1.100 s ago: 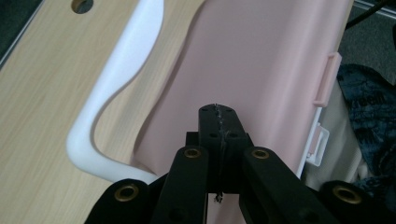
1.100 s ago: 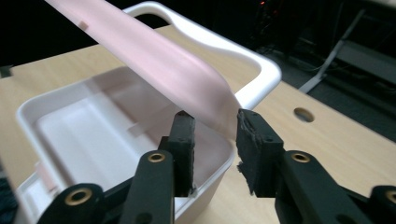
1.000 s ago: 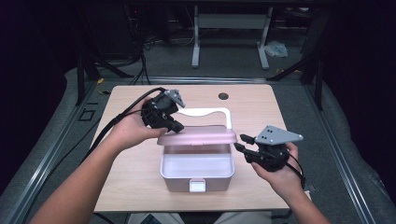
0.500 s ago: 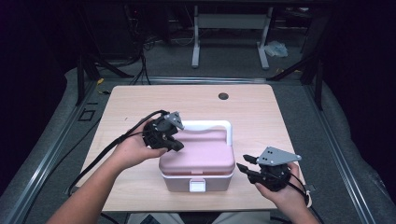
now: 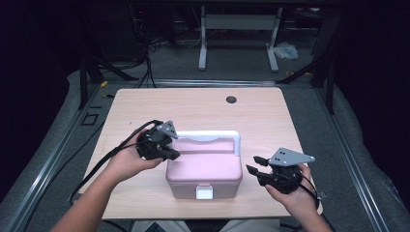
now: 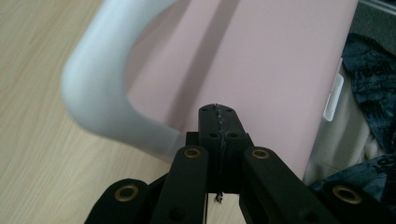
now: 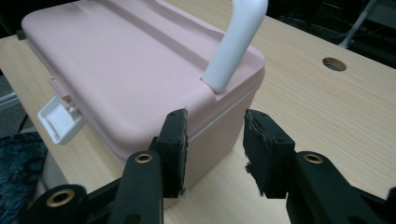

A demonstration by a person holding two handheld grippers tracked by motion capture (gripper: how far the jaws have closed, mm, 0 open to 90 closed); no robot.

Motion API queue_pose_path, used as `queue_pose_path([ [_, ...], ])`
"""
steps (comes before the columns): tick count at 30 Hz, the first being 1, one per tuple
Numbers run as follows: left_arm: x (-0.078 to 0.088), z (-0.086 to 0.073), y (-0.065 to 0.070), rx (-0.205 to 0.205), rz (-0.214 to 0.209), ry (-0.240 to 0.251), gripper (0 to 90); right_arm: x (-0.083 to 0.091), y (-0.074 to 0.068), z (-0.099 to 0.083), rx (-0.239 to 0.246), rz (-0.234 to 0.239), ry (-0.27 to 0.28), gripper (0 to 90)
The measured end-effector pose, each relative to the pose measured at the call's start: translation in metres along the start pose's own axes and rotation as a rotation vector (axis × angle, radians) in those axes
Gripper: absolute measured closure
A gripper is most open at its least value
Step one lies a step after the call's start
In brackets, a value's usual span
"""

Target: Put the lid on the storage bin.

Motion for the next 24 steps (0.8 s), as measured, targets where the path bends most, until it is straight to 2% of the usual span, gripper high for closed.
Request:
queue_pose_path([
  [4,0.013,-0.013,-0.007,0.031,0.046,0.019,90.0,-0.001,0.009,0.003,-0.03,-0.021,0.009,59.3],
  [7,0.02,-0.023,-0.011,0.08,0.048,0.067,90.0,-0.002,0.018,0.003,-0.061,-0.036,0.01,58.9],
  [9,0.022,-0.031,-0.015,0.098,0.07,0.07,90.0,-0.005,0.024,0.002,-0.089,-0.046,0.012,58.4],
  [12,0.023,-0.042,-0.019,0.128,0.074,0.089,90.0,-0.008,0.03,-0.001,-0.102,-0.067,0.006,58.2],
  [16,0.02,-0.059,-0.026,0.16,0.107,0.096,90.0,-0.014,0.04,-0.007,-0.129,-0.098,0.001,58.0],
  [19,0.012,-0.072,-0.031,0.196,0.115,0.112,90.0,-0.019,0.045,-0.015,-0.152,-0.114,-0.005,57.9],
  [24,-0.005,-0.091,-0.034,0.23,0.127,0.102,90.0,-0.028,0.05,-0.028,-0.165,-0.135,-0.028,57.7],
])
Point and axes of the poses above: each handheld gripper's, and its own axes: x roughly backward along the jaws, z roughly out of its top, y roughly to its right, the point moved 8 cm from there along -x, roughly forward along the jaws, and after that the axes turned 3 degrees about -x, right-handed, at the moved point
